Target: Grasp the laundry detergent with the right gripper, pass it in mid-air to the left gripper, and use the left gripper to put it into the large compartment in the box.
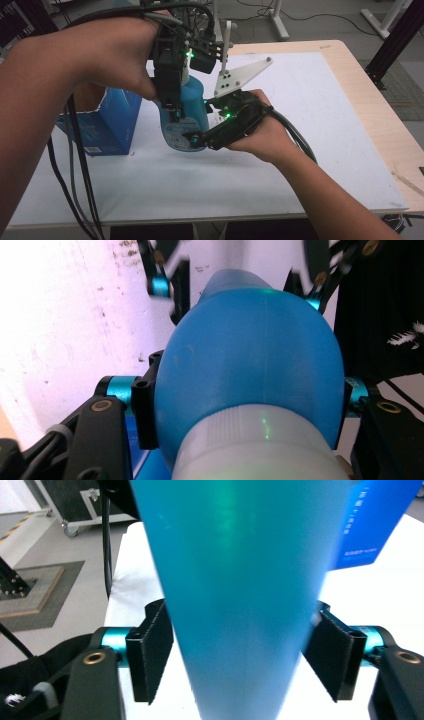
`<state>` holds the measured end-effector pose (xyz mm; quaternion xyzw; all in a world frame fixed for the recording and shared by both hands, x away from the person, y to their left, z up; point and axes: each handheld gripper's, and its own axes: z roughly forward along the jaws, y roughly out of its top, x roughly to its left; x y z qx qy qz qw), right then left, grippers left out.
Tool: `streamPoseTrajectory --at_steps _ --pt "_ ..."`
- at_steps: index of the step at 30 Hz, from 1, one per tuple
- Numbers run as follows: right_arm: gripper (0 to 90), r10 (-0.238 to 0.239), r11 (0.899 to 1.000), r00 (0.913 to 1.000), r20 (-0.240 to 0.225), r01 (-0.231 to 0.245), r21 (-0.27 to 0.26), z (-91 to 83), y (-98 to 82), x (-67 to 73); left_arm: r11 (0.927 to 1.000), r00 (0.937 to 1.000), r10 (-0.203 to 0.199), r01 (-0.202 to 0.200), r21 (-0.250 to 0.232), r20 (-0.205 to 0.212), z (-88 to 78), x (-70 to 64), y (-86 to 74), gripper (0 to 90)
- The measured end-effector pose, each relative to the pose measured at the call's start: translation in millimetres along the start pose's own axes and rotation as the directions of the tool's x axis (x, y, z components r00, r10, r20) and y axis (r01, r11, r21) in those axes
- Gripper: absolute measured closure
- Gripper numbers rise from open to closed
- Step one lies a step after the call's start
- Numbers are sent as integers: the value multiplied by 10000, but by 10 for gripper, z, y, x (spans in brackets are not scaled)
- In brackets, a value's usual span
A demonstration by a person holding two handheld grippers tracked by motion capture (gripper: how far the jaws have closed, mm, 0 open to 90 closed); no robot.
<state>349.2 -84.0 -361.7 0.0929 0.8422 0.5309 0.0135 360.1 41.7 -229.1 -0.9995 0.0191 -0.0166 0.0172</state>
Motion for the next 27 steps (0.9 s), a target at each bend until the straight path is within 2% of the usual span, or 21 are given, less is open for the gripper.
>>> streamPoseTrajectory --at_steps 1,2,4,7,9,10,12,13,16,18,20,23,24,27 --pt "261 0 10000 10000 0 0 0 0 0 0 10000 10000 -35 35 -27 -2 1 1 -9 382" --pt "227 218 9998 9996 191 -218 -6 -69 2 -8 10000 10000 -65 65 -9 33 -4 4 -19 381" --pt "220 272 9996 9989 369 -269 -90 -147 -1 -26 9999 9999 -152 152 6 61 -22 18 -51 381" --pt "217 584 9983 9964 621 -587 28 -255 2 -51 9997 9997 -242 242 23 5 -39 31 -82 381" --pt "217 626 9980 9955 709 -633 78 -288 1 -60 9996 9996 -284 284 17 -2 -44 35 -91 381" --pt "217 834 9962 9936 759 -851 199 -347 0 -75 9995 9995 -307 307 50 -17 -59 45 -105 381" --pt "217 869 9956 9926 842 -895 274 -374 1 -82 9993 9994 -356 356 60 -20 -67 46 -111 381" --pt "199 1044 9925 9900 946 -1097 532 -423 6 -98 9992 9993 -384 384 64 -14 -74 49 -116 381" --pt "169 1166 9886 9870 1103 -1260 829 -467 15 -119 9990 9990 -441 442 52 -39 -97 56 -131 381" --pt "131 1131 9870 9850 1301 -1264 989 -510 29 -126 9988 9988 -487 487 48 -47 -115 60 -144 381" --pt "131 1203 9839 9833 1366 -1364 1155 -558 48 -134 9986 9986 -530 531 44 -50 -135 62 -158 381" --pt "131 1030 9826 9820 1583 -1252 1370 -626 86 -138 9979 9979 -641 641 77 -69 -173 68 -181 381" --pt "130 909 9811 9796 1790 -1189 1527 -675 115 -144 9977 9977 -673 674 110 -72 -191 72 -190 381" --pt "130 811 9775 9781 1915 -1156 1763 -723 144 -160 9964 9964 -835 837 148 -127 -254 81 -219 380"
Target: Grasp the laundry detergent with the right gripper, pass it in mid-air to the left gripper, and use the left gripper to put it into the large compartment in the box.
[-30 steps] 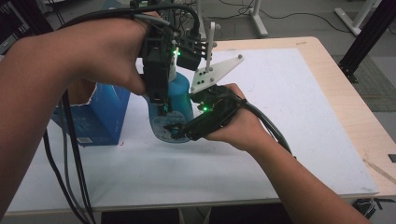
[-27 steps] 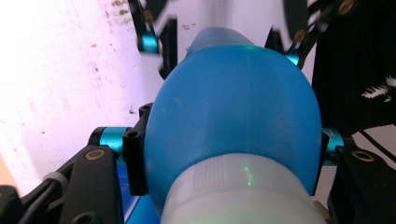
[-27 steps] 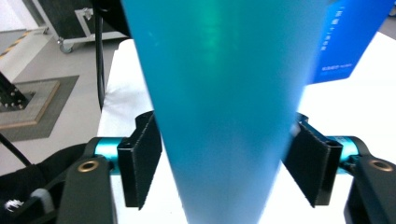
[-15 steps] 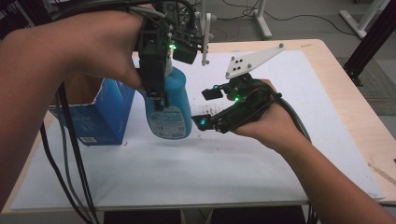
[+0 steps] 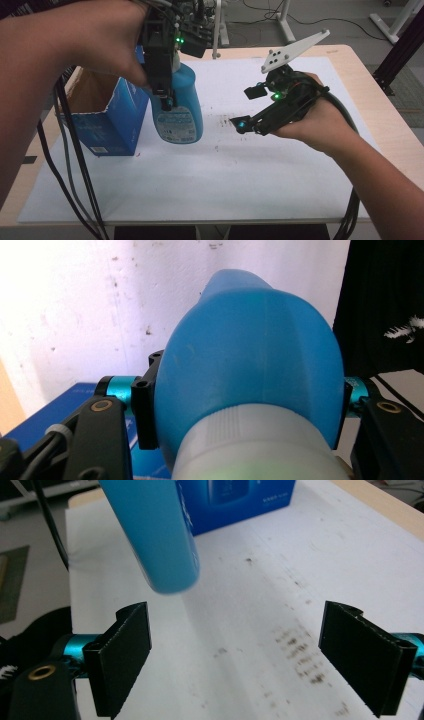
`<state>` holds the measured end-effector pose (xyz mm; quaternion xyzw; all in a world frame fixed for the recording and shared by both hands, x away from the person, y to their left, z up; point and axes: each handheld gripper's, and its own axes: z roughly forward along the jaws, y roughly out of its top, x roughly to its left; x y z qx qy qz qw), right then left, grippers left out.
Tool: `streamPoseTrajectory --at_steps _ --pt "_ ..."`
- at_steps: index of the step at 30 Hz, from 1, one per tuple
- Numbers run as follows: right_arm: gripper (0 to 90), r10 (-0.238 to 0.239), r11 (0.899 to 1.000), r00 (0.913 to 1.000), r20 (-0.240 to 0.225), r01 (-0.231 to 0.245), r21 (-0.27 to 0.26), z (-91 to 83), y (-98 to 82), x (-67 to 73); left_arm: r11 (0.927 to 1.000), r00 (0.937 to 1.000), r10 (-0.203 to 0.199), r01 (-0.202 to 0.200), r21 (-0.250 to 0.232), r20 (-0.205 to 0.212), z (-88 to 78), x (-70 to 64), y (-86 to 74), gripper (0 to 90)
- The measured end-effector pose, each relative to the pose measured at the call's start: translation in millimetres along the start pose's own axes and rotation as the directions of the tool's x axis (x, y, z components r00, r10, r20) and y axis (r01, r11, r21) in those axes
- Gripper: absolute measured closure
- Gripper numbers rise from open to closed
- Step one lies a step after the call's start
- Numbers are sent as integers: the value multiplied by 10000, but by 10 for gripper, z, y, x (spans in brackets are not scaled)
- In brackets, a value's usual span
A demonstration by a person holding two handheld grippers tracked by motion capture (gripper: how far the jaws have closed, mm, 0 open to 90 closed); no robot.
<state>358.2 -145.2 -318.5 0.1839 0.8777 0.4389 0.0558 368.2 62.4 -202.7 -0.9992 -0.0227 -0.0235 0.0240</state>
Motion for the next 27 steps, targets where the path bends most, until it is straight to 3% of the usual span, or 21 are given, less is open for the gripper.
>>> streamPoseTrajectory --at_steps 6,9,10,11,12,13,14,15,16,17,20,21,22,24,27 --pt "112 -274 9950 9972 696 205 973 -171 99 -68 9993 9993 -362 362 25 -123 -187 32 -82 380" --pt "68 -280 9911 9966 775 176 1318 -214 135 -89 9987 9987 -502 502 -14 -96 -240 45 -117 380" --pt "13 -426 9823 9931 1091 217 1862 -240 172 -111 9981 9981 -609 609 -47 -95 -265 51 -136 380" --pt "13 -426 9823 9931 1091 217 1862 -240 172 -111 9976 9975 -696 696 -60 -86 -293 60 -154 380" --pt "13 -602 9732 9912 1177 321 2276 -278 209 -132 9968 9968 -795 794 -56 -82 -323 66 -172 380" --pt "13 -602 9732 9912 1177 321 2276 -278 209 -132 9957 9958 -917 917 -101 -63 -349 74 -193 380" --pt "12 -782 9658 9888 1271 435 2556 -313 253 -147 9932 9932 -1160 1160 -51 5 -409 100 -235 380" --pt "12 -782 9658 9888 1271 435 2556 -313 253 -147 9932 9932 -1160 1160 -51 5 -409 100 -235 380" --pt "12 -971 9551 9852 1416 522 2917 -348 297 -162 9907 9907 -1361 1362 -39 64 -437 111 -260 380" --pt "12 -971 9551 9852 1416 522 2917 -348 297 -162 9878 9878 -1555 1556 -63 117 -466 124 -286 380" --pt "12 -1080 9339 9845 1384 527 3536 -416 365 -214 9758 9754 -2178 2183 -107 341 -568 168 -383 380" --pt "12 -1065 9290 9848 1372 494 3666 -431 379 -224 9644 9639 -2629 2638 -169 427 -639 192 -463 380" --pt "12 -1065 9290 9848 1372 494 3666 -431 379 -224 9644 9639 -2629 2638 -169 427 -639 192 -463 380" --pt "12 -1079 9192 9860 1273 502 3905 -456 400 -241 9544 9535 -2969 2980 -163 518 -707 212 -548 380" --pt "13 -1152 9052 9870 1117 580 4210 -480 421 -255 9336 9324 -3571 3582 -96 562 -788 242 -683 380"
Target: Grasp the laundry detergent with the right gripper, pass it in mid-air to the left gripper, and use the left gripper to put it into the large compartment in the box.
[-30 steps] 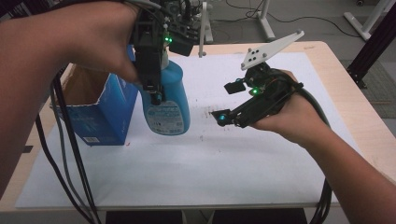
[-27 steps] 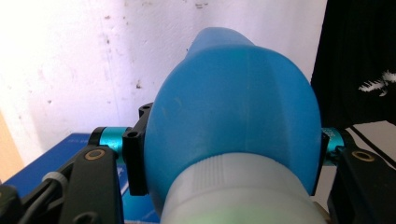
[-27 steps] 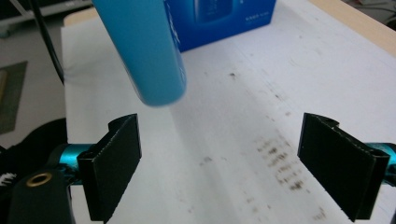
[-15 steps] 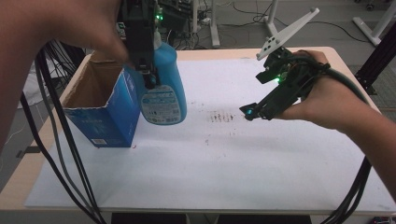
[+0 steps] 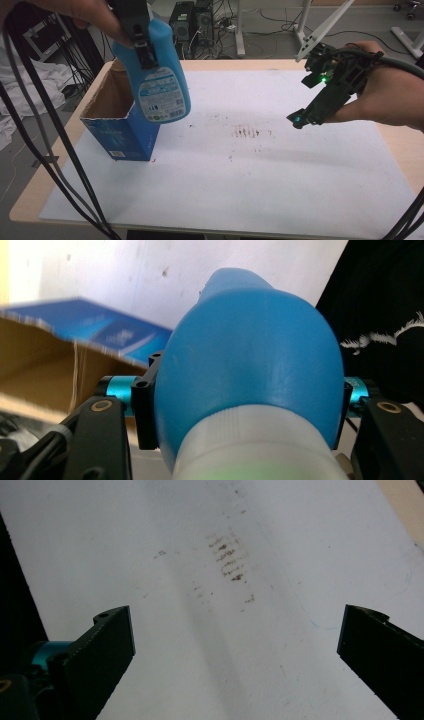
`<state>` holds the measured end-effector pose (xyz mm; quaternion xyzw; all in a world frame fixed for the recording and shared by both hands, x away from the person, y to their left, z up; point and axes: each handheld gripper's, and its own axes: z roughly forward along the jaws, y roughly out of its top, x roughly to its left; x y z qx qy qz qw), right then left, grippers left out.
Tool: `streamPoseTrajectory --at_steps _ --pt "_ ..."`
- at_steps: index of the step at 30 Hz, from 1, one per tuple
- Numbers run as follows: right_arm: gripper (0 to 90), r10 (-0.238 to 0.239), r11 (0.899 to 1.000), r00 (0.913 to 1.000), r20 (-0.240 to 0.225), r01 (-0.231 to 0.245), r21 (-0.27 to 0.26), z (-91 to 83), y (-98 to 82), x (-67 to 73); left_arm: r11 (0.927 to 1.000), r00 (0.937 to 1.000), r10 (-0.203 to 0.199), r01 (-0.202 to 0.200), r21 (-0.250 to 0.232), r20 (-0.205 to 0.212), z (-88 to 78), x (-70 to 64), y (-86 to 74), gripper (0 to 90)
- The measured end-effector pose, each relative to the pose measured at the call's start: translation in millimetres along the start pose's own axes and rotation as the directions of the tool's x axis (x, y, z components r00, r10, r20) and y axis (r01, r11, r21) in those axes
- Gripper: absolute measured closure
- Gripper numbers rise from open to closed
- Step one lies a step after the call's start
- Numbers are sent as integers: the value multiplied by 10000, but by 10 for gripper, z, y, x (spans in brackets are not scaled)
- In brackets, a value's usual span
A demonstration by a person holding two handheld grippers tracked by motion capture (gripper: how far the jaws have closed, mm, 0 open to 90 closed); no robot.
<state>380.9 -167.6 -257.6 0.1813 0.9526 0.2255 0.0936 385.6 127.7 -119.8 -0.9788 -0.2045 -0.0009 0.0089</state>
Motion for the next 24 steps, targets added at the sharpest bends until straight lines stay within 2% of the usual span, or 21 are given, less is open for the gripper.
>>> streamPoseTrajectory --at_steps 1,2,3,5,6,7,8,10,11,15,20,21,23,24 --pt "13 -55 9999 10000 -15 55 125 -12 1 -3 9989 9989 -466 466 -79 43 -68 63 -87 380" --pt "13 -55 9999 10000 -15 55 125 -12 1 -3 9989 9989 -466 466 -79 43 -68 63 -87 380" --pt "13 -81 9998 10000 -45 82 174 -14 -1 -5 9972 9973 -736 737 -126 56 -101 93 -135 380" --pt "13 -134 9995 9999 -60 135 273 -10 -11 -14 9916 9919 -1266 1267 -269 84 -161 155 -234 380" --pt "12 -137 9992 9999 -79 140 371 4 -21 -21 9856 9862 -1654 1657 -352 101 -183 179 -281 380" --pt "13 -142 9990 9998 -126 147 432 12 -27 -28 9722 9732 -2297 2298 -441 72 -214 231 -364 379" --pt "12 -147 9986 9997 -208 158 504 19 -32 -34 9629 9640 -2659 2658 -469 39 -226 255 -402 379" --pt "13 -153 9980 9994 -299 171 615 32 -42 -41 9401 9415 -3371 3366 -538 4 -242 305 -474 379" --pt "13 -178 9975 9993 -316 199 671 34 -44 -46 9401 9415 -3371 3366 -538 4 -242 305 -474 379" --pt "12 -148 9973 9994 -325 171 719 41 -51 -53 8896 8904 -4551 4542 -477 -80 -250 409 -596 379" --pt "13 -137 9965 9994 -329 163 814 44 -65 -58 8353 8356 -5493 5490 -293 -21 -229 500 -702 379" --pt "13 -156 9965 9994 -320 182 820 45 -71 -63 8228 8231 -5679 5677 -265 -6 -223 511 -716 380" --pt "13 -175 9964 9992 -362 204 820 45 -84 -67 8093 8094 -5872 5869 -232 -77 -211 534 -734 380" --pt "13 -156 9962 9993 -337 184 851 44 -90 -68 7970 7970 -6039 6036 -225 -121 -204 543 -739 379"
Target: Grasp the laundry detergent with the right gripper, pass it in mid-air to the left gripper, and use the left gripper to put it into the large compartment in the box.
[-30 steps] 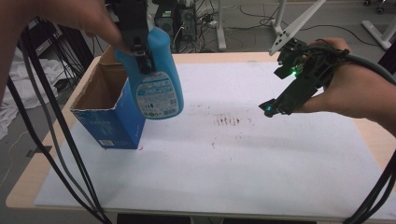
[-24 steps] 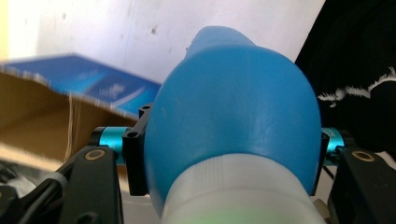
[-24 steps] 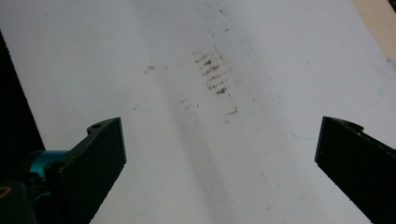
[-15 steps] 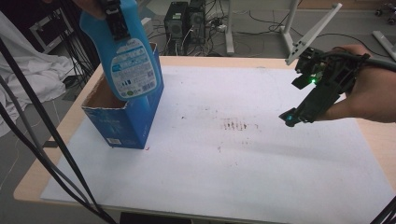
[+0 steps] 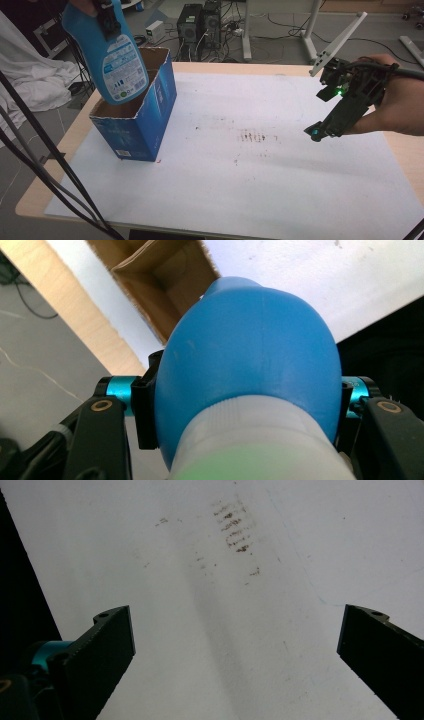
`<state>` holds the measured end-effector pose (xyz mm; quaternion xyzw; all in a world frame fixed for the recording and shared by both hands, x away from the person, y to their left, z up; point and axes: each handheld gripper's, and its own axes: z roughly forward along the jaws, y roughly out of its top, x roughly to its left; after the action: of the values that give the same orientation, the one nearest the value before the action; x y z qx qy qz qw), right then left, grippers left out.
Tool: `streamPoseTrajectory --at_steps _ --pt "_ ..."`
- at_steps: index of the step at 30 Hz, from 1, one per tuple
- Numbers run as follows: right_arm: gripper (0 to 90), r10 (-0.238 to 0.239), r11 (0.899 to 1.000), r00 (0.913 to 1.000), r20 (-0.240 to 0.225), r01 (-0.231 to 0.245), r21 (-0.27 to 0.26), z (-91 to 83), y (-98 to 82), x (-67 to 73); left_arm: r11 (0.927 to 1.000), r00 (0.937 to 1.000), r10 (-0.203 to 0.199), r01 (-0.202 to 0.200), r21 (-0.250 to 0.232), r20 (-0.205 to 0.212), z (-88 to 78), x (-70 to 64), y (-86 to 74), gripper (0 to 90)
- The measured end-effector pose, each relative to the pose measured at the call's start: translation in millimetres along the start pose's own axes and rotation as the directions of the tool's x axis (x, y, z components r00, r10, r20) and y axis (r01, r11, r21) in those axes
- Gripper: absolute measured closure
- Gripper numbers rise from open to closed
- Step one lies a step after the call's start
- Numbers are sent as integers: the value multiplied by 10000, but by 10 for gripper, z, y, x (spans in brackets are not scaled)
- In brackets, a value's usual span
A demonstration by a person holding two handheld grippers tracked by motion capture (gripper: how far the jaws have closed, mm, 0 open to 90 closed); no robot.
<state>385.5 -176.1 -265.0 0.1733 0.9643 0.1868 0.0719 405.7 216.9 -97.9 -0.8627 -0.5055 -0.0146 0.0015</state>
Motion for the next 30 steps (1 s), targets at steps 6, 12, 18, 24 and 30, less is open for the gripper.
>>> streamPoseTrajectory --at_steps 6,12,18,24,30 --pt "13 87 10000 10000 -17 -87 30 7 -46 -11 9989 9989 -461 461 113 -1 114 114 23 380" --pt "13 169 9999 9999 13 -169 7 30 -79 -18 9980 9982 -596 596 221 -11 247 180 48 379" --pt "13 217 9997 9998 42 -217 -83 25 -103 -20 9986 9996 -299 298 441 8 431 203 91 380" --pt "13 252 9996 9996 106 -251 -109 33 -142 -24 9969 9983 573 -566 539 -126 642 197 142 380" --pt "13 355 9993 9993 146 -354 -80 35 -165 -25 9886 9903 1382 -1373 616 -110 833 219 173 380"
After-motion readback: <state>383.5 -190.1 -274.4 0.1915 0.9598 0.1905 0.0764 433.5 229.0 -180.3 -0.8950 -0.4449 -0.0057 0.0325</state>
